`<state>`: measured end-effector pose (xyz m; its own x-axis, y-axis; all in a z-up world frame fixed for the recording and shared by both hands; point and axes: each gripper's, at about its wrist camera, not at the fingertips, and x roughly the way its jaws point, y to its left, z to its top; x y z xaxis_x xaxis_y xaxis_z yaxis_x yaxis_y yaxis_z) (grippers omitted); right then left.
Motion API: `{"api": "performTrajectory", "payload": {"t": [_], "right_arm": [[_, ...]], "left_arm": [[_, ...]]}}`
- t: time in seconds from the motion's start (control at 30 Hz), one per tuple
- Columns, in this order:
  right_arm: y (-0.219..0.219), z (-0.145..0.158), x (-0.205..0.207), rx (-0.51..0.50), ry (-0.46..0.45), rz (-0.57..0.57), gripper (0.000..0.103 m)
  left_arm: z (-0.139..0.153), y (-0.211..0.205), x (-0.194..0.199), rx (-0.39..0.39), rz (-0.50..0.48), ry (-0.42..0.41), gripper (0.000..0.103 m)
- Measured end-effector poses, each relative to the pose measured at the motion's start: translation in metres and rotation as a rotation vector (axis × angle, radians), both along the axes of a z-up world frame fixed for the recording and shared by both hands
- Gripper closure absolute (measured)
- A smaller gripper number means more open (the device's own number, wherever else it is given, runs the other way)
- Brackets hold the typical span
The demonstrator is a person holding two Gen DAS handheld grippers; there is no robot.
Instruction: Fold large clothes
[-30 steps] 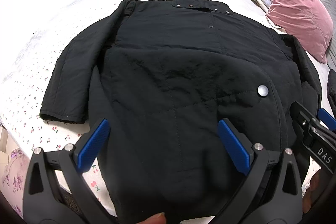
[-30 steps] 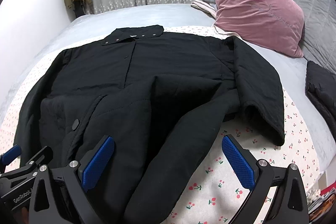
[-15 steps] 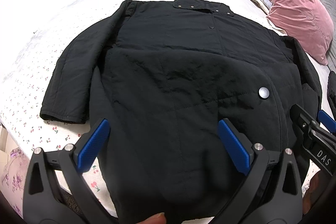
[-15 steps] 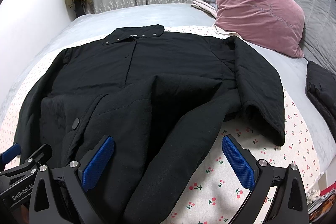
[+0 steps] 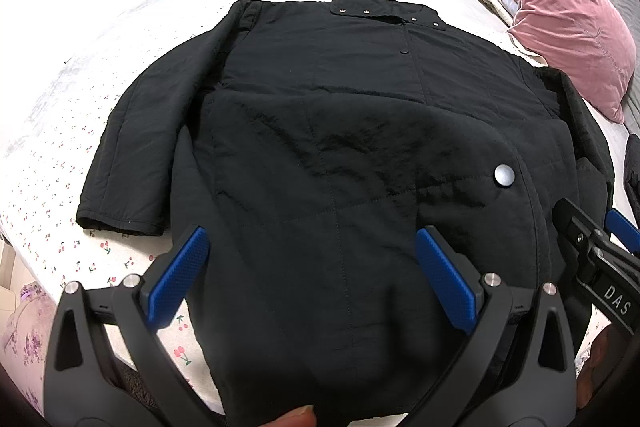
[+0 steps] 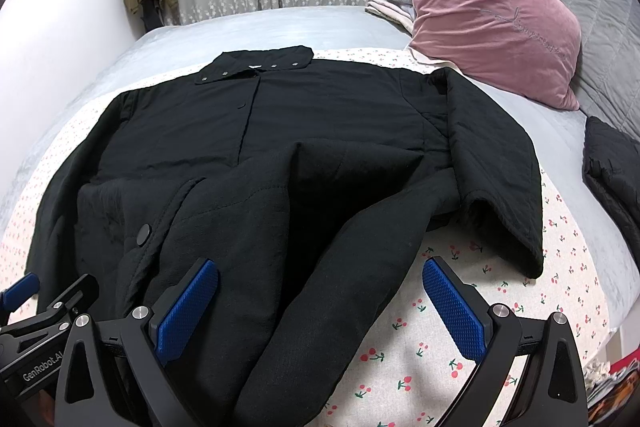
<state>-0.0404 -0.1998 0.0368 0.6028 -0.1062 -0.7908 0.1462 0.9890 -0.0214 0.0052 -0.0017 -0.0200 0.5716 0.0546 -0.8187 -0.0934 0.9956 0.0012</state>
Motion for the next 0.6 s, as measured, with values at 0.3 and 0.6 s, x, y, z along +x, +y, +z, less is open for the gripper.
{"api": "performTrajectory", "payload": {"t": [0.3, 0.6], "right_arm": [[0.0000, 0.0001, 0.0000, 0.000, 0.001, 0.001, 0.000], [0.0015, -0.0024, -0.0005, 0.002, 0.002, 0.002, 0.000]], "left_arm": [[-0.0001, 0.0001, -0.0002, 0.000, -0.001, 0.000, 0.000], [-0.0001, -0.0006, -0.0005, 0.001, 0.000, 0.000, 0.000]]}}
